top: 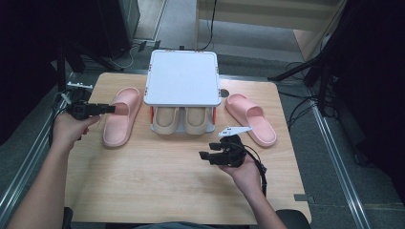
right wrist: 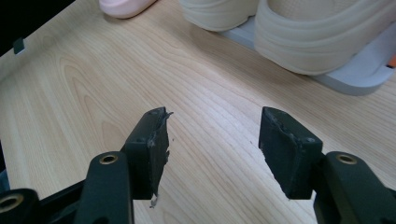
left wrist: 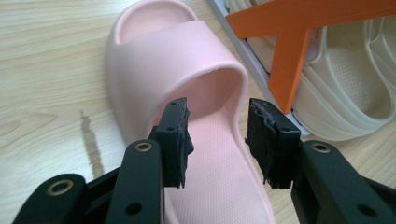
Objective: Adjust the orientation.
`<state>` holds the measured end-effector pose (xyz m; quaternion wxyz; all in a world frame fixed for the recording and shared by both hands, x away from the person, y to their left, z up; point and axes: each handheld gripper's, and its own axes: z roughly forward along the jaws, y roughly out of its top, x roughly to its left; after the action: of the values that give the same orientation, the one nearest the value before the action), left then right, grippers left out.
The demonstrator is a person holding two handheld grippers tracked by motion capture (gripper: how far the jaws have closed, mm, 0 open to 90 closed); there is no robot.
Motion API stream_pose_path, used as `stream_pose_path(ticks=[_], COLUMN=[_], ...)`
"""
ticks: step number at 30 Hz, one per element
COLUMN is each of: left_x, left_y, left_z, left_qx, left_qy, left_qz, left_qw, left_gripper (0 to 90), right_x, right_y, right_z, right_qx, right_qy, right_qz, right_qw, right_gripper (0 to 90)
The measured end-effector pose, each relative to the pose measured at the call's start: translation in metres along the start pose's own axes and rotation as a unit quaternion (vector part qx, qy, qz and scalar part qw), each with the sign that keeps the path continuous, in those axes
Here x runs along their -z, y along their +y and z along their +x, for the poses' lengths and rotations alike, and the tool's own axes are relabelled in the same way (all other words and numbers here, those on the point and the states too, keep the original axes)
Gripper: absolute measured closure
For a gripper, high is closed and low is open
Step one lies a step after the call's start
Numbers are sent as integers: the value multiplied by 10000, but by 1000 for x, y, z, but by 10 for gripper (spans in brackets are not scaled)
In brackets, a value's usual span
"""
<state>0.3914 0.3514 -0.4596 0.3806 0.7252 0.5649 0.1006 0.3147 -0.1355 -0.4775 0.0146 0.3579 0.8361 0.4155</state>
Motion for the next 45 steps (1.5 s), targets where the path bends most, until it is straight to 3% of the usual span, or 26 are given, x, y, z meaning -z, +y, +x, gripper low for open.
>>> stream_pose_path(ticks=[7,14,25,35,40,45], left_x=[8,5,-13,-35,-48,-57], left_y=[-10,-18,-21,-14,-8,-6], left_z=[10,24,37,38,38,37], left_qx=[36,92,161,143,142,80], left_qy=[120,316,372,310,367,402], left_qz=[-78,-105,85,59,213,164], left_qw=[9999,9994,9991,9994,9990,9990], left_gripper=[506,462,469,474,482,506], right_x=[-7,-13,-13,-3,5,11], right_y=[6,9,7,-3,-10,-15], right_z=[3,4,5,3,1,0], right_qx=[70,139,131,10,-89,-189], right_qy=[98,148,105,-64,-152,-260], right_qz=[85,141,189,127,72,25], right_qw=[9999,9997,9997,9999,9998,9995], right_gripper=[431,430,430,430,430,430])
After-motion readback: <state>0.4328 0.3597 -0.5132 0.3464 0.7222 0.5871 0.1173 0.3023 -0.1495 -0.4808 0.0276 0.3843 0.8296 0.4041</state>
